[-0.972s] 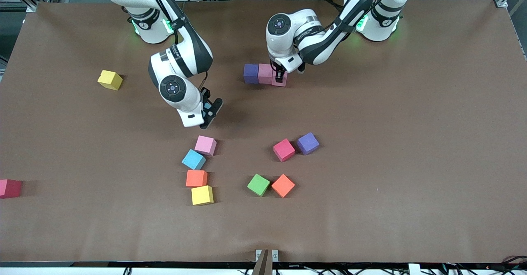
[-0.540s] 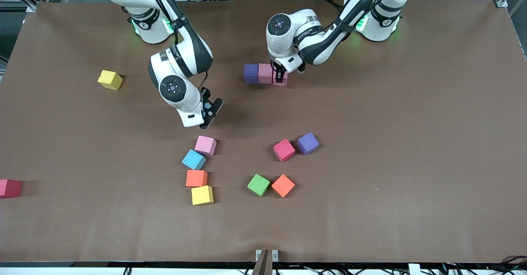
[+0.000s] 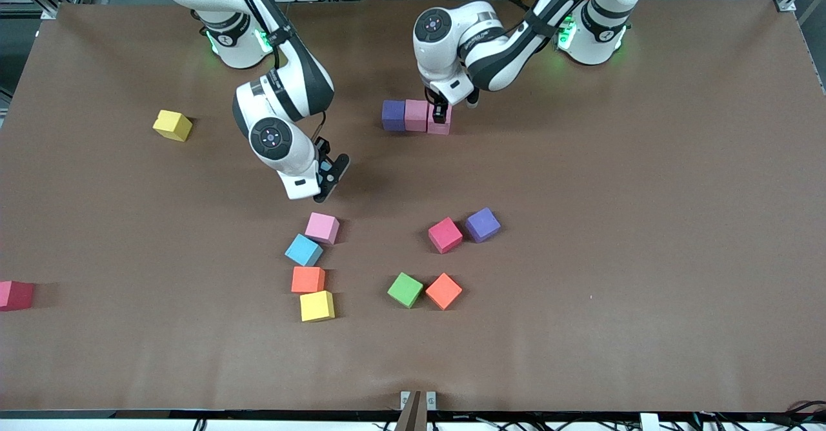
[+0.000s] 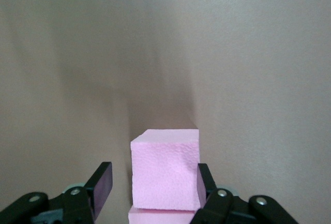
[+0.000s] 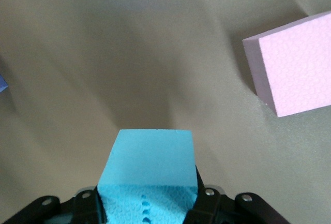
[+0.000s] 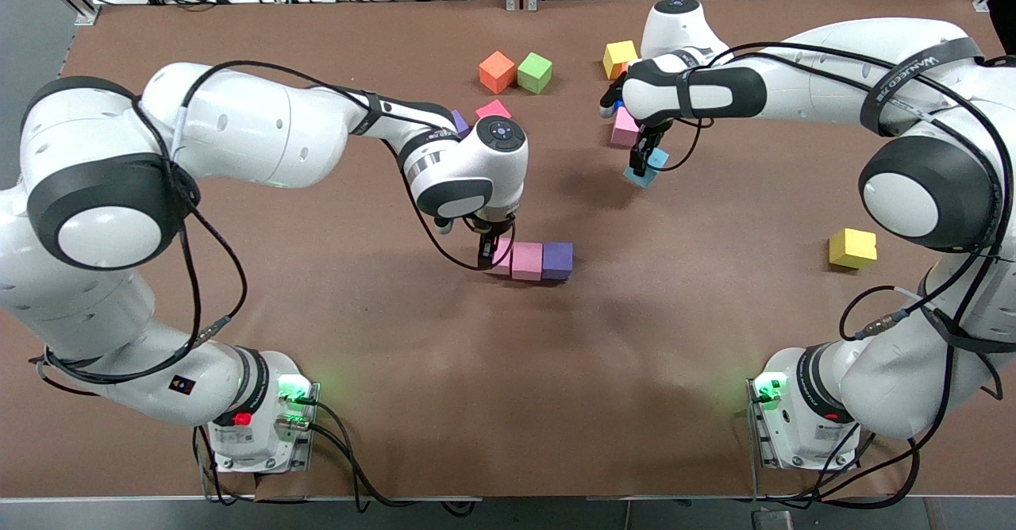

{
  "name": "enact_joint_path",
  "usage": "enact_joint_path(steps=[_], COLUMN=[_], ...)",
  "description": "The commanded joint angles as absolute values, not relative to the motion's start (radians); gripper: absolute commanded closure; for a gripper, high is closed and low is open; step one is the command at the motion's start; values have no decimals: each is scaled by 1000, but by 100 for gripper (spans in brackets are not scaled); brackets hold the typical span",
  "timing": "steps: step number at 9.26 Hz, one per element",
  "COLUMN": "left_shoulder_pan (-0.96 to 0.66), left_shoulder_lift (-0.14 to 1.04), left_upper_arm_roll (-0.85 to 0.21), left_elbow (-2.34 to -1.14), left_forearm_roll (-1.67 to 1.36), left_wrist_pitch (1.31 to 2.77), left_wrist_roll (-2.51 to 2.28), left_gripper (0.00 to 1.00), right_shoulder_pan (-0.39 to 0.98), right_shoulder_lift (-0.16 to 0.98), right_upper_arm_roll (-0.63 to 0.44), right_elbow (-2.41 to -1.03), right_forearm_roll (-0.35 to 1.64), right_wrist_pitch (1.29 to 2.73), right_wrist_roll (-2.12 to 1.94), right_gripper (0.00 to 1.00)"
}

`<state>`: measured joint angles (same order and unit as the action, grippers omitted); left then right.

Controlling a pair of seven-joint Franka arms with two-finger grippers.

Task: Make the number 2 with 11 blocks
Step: 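Move the left gripper to the blue cube and grasp it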

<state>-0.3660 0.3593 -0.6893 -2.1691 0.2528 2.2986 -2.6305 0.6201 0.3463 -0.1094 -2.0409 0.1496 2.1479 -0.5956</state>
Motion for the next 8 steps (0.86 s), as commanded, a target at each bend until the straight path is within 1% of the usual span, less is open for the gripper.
enact_joint_path(steps=[1,3,5,7,8], left_shoulder_pan=[-328,-244,-152,-51,-19], left_shoulder_lift=[321,337,379,461,491], left_upper_arm_roll=[-703,-700,-692,-681,-680], left_elbow=[-2122,-2006,-1921,-1818,-1786], left_forearm_roll=[247,245,253,258,258], left_wrist_pitch=[2232,2168,2168,2166,2167], left_wrist_roll=[-2590,-2479,-2427,-2419,-2427], left_gripper=[26,26,26,26,26], right_shoulder_pan=[612,611,623,623,623], right_shoulder_lift=[345,344,333,336,337], right_upper_arm_roll=[-104,-104,-103,-103,-103], right_elbow=[-2031,-2029,-2029,-2019,-2013], right_forearm_roll=[132,133,137,138,137], right_wrist_pitch=[2134,2134,2132,2141,2143], right_wrist_roll=[-601,-601,-591,-597,-598], right_gripper=[100,100,100,100,100])
